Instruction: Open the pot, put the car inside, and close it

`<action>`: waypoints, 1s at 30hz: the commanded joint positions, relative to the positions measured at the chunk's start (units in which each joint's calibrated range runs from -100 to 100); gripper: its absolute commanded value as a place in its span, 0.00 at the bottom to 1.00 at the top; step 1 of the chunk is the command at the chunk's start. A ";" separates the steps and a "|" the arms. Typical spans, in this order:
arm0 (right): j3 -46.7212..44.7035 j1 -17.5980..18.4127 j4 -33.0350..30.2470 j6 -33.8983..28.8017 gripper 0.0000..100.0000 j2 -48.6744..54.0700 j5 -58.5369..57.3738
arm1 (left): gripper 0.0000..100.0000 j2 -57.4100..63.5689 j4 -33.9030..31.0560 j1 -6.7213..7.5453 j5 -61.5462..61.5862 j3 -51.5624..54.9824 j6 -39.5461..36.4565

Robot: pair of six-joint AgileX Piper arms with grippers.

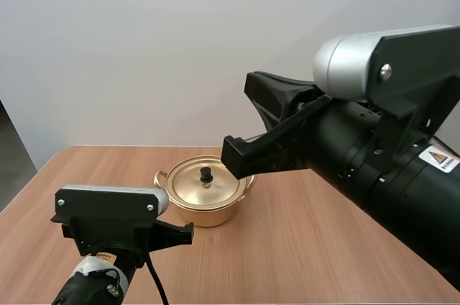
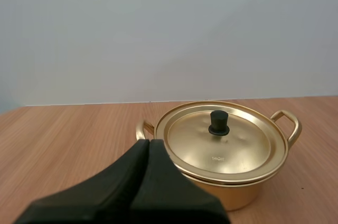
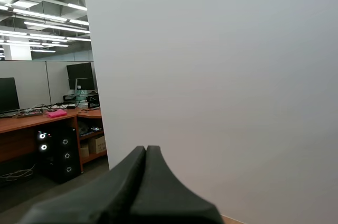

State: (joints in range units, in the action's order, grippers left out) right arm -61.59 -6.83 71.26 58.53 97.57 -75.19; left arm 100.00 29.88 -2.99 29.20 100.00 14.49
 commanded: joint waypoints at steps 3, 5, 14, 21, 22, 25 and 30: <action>-0.01 0.05 -0.02 0.00 0.00 0.00 0.02 | 0.00 0.00 -5.01 0.85 0.22 0.00 -3.51; -0.01 0.05 -0.02 0.00 0.00 0.00 0.02 | 0.00 0.00 -9.55 1.12 -0.13 0.00 -6.02; -0.01 0.05 -0.02 0.00 0.00 0.00 0.02 | 0.00 0.00 -21.36 -1.21 1.25 0.00 -16.71; -0.01 0.05 -0.02 0.00 0.00 0.00 0.02 | 0.00 0.00 -21.36 -1.21 0.14 0.00 -16.71; -0.01 0.05 -0.02 0.00 0.00 0.00 0.02 | 0.00 0.00 -21.36 -1.21 0.14 0.00 -16.71; -0.01 0.11 -0.02 0.00 0.00 0.14 0.02 | 0.00 0.00 -21.36 -1.21 0.14 0.00 -16.71; -0.01 2.37 -0.20 0.00 0.00 2.43 0.02 | 0.00 0.00 -21.36 -1.21 0.14 0.00 -16.71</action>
State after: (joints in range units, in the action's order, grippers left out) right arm -61.59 -5.22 71.26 58.53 99.46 -75.19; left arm 100.00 8.51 -4.20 29.34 100.00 -2.20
